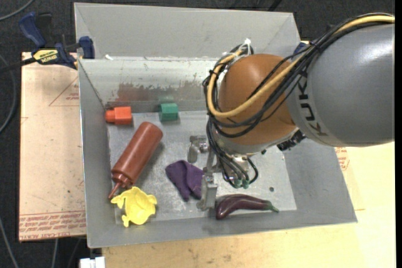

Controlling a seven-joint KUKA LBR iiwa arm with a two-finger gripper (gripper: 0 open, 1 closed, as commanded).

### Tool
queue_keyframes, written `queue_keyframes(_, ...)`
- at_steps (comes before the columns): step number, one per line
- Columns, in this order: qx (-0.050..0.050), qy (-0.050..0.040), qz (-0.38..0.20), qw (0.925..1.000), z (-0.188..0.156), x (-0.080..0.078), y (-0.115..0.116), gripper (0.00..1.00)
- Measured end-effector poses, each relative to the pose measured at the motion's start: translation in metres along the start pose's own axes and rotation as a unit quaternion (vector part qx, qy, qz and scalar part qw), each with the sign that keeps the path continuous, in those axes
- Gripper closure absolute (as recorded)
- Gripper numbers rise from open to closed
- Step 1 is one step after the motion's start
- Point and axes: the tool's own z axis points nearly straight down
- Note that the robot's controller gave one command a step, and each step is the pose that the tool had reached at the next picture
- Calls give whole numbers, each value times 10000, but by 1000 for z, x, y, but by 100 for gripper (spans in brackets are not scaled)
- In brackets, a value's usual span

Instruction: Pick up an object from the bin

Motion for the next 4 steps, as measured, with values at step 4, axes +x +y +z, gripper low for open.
queue_keyframes(4, -21, -48, 1368, 9906, 48, -23, -28, 0)
